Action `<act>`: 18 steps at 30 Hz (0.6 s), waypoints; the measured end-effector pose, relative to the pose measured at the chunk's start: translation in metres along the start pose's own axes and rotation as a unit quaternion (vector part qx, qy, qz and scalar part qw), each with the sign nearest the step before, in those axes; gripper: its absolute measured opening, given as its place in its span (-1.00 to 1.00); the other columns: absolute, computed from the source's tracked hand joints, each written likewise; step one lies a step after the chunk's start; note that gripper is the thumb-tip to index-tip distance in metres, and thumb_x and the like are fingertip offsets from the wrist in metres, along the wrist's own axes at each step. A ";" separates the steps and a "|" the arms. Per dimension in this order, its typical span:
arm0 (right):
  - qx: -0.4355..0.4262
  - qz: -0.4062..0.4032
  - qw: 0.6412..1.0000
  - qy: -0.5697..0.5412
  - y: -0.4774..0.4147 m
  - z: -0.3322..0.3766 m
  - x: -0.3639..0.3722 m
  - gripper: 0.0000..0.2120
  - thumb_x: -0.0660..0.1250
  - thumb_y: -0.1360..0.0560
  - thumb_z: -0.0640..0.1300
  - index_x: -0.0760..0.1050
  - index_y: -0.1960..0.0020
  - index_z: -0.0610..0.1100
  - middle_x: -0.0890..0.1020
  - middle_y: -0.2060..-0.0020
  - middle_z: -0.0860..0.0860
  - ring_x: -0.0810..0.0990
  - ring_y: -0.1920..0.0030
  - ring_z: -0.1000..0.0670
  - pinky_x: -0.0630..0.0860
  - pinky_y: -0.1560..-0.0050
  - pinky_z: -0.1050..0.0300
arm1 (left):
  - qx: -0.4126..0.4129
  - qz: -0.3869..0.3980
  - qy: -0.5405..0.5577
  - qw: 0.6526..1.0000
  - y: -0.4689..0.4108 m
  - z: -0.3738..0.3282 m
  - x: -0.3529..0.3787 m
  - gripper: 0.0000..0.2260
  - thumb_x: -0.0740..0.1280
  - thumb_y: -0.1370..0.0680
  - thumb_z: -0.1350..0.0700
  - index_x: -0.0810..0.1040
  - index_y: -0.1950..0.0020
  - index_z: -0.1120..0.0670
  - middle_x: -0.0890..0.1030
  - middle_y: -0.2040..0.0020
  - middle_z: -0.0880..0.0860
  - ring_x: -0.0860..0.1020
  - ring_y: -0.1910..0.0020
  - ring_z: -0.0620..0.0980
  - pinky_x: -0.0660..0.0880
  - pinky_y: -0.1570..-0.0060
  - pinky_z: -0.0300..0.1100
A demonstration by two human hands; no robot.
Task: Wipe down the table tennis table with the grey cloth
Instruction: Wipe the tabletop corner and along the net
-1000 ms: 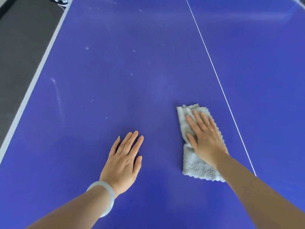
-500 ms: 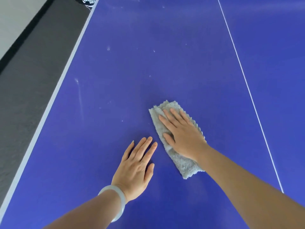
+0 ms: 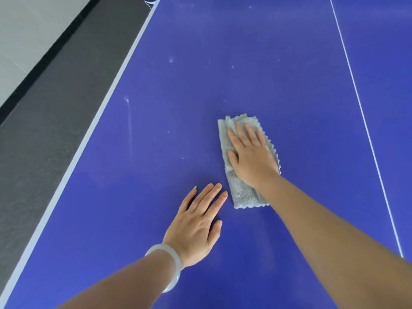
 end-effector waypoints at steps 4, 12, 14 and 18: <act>-0.096 0.006 0.994 0.048 0.060 -0.018 0.008 -0.42 -0.20 -0.64 0.11 0.02 -0.62 -0.04 0.05 -0.61 0.01 -0.04 -0.61 -0.05 -0.17 -0.59 -0.04 | 0.003 -0.003 0.000 1.000 0.000 0.001 0.001 -0.48 0.01 -0.66 -0.05 0.16 -0.61 0.05 0.11 -0.62 -0.01 0.08 -0.59 -0.05 0.05 -0.52 0.03; 0.296 -0.037 0.953 -0.045 0.052 -0.096 -0.011 -0.38 -0.10 -0.64 0.07 -0.14 -0.63 -0.13 -0.13 -0.61 -0.11 -0.21 -0.60 -0.09 -0.26 -0.57 -0.09 | 0.006 -0.028 0.013 1.000 0.001 0.000 0.000 -0.49 0.02 -0.66 -0.05 0.19 -0.60 0.07 0.14 -0.61 0.00 0.10 -0.59 -0.05 0.08 -0.54 0.04; 0.215 -0.029 0.975 -0.040 0.042 -0.035 -0.001 -0.37 -0.10 -0.65 0.10 -0.17 -0.63 -0.11 -0.16 -0.61 -0.12 -0.24 -0.60 -0.11 -0.29 -0.57 -0.07 | 0.008 -0.038 0.018 0.999 0.001 0.000 -0.003 -0.50 0.04 -0.66 -0.05 0.24 -0.58 0.08 0.18 -0.60 0.01 0.12 -0.58 -0.04 0.11 -0.54 0.06; 0.056 0.006 0.998 0.008 0.071 0.026 0.017 -0.38 -0.14 -0.65 0.15 -0.14 -0.63 -0.06 -0.11 -0.62 -0.05 -0.21 -0.61 -0.06 -0.20 -0.59 -0.07 | 0.019 -0.083 0.136 0.987 0.007 0.006 -0.010 -0.60 0.09 -0.65 0.03 0.43 -0.44 0.13 0.36 -0.50 0.02 0.24 -0.53 -0.05 0.13 -0.53 0.01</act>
Point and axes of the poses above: each hand's wrist, its own y-axis away from the middle knuckle, its own x-axis out of the palm, z = x × y, the point moved 8 cm from there along -y, towards the middle knuckle
